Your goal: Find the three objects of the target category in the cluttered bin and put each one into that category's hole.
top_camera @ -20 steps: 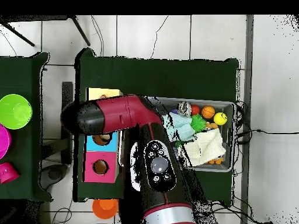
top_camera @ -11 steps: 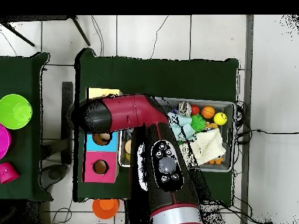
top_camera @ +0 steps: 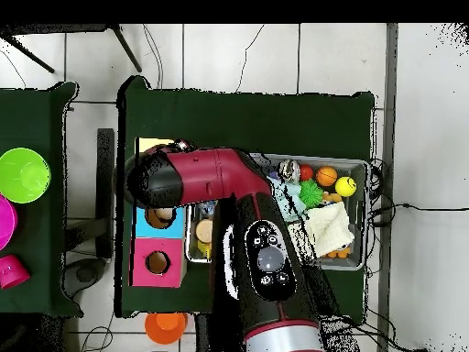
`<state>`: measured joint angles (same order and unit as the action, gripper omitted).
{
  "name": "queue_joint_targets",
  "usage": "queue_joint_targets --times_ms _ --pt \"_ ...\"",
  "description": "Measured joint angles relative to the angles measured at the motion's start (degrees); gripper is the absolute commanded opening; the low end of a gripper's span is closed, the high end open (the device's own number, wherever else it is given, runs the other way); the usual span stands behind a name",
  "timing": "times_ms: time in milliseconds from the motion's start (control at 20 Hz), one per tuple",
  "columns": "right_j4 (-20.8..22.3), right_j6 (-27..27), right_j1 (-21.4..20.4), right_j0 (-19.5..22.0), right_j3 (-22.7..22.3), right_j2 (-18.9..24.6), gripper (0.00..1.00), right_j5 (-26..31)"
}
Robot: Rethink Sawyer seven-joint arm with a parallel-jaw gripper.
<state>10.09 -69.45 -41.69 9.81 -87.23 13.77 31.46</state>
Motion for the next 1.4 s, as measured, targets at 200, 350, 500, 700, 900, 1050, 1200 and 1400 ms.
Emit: queue_joint_targets --times_ms 200,350,500,700,900,1050,1200,1400 --pt "-0.2 0.0 0.0 0.1 0.0 0.1 0.00 -2.2" --pt "-0.2 0.0 0.1 0.2 0.0 0.3 0.00 -3.7" --pt "-0.3 0.0 0.3 0.3 0.0 0.4 0.00 -4.9" --pt "-0.3 0.0 0.7 0.3 0.0 0.4 0.00 -5.4" --pt "-0.3 0.0 1.2 0.3 0.0 0.4 0.00 -5.4" --pt "-0.3 0.0 1.7 0.3 0.0 0.4 0.00 -5.4" --pt "-0.3 0.0 2.3 0.3 0.0 0.4 0.00 -5.4" --pt "-0.4 0.0 2.8 0.3 0.0 0.6 0.00 -5.4"
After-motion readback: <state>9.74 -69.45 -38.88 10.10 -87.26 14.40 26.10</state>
